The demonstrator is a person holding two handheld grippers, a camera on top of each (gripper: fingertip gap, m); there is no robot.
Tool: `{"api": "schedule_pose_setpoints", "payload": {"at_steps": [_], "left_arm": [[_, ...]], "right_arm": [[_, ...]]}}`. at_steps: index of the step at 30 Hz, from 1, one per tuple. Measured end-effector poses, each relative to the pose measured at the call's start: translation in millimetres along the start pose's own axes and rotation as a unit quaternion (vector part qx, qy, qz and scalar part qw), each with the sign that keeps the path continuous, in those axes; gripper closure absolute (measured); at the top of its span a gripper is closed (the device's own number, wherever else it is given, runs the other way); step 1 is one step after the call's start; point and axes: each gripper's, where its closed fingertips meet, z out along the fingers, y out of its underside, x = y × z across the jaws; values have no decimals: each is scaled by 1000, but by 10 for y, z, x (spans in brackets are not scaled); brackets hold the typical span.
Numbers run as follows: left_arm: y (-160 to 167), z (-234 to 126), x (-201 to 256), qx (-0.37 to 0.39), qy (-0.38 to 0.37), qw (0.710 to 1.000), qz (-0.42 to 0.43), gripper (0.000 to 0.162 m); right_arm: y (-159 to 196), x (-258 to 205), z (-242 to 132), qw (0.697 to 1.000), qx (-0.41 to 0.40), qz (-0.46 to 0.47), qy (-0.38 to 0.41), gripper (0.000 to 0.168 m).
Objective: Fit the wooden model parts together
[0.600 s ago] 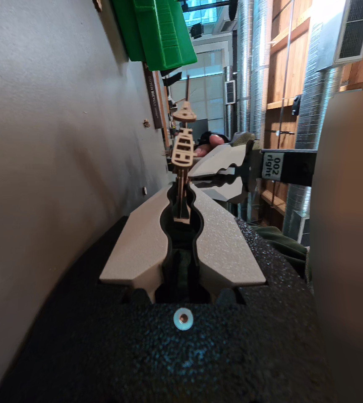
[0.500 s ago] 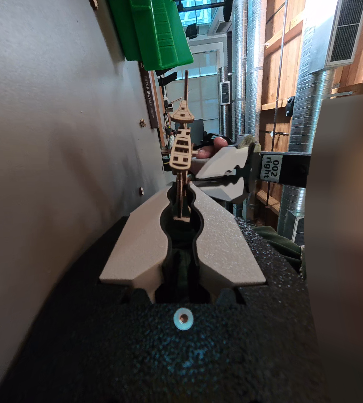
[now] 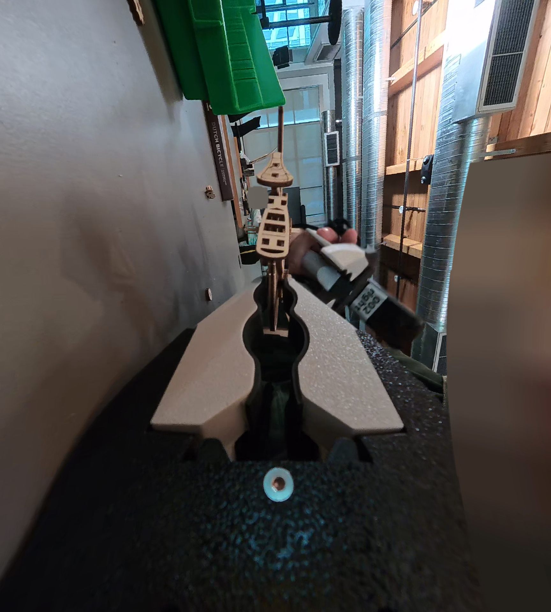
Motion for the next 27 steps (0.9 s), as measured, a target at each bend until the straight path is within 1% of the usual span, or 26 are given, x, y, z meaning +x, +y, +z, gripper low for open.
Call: {"api": "schedule_pose_setpoints", "payload": {"at_steps": [1,2,3,5,6,9,13,17,19,23,27], "left_arm": [[-1,-1,4,0,1,1000,-1,156],[-3,-1,7,1,3,1000,-1,156],[-2,-1,12,0,5,1000,-2,155],[6,0,19,-2,8,1000,-2,155],[4,-2,23,-2,9,1000,-3,155],[16,2,29,-6,11,1000,-3,155],[18,1,32,-6,13,1000,-3,156],[33,7,35,-11,14,1000,-3,156],[32,7,34,-11,14,1000,-4,155],[44,14,37,-15,16,1000,-5,155],[49,14,47,-17,20,1000,-6,155]], "right_arm": [[9,-50,-1,999,-9,-45,6,124],[31,-93,15,996,-22,-81,11,119],[48,-126,42,993,-34,-111,19,117],[19,-164,110,986,-37,-160,40,119],[-3,-179,148,984,-34,-170,46,120],[-60,-136,197,982,-18,-173,67,127],[-20,-167,253,981,-23,-181,57,134],[-8,-178,271,978,-25,-197,56,136],[1,-202,290,977,-27,-206,49,139],[-13,-180,289,974,-29,-219,58,146],[-24,-173,284,973,-30,-221,64,147]]}}
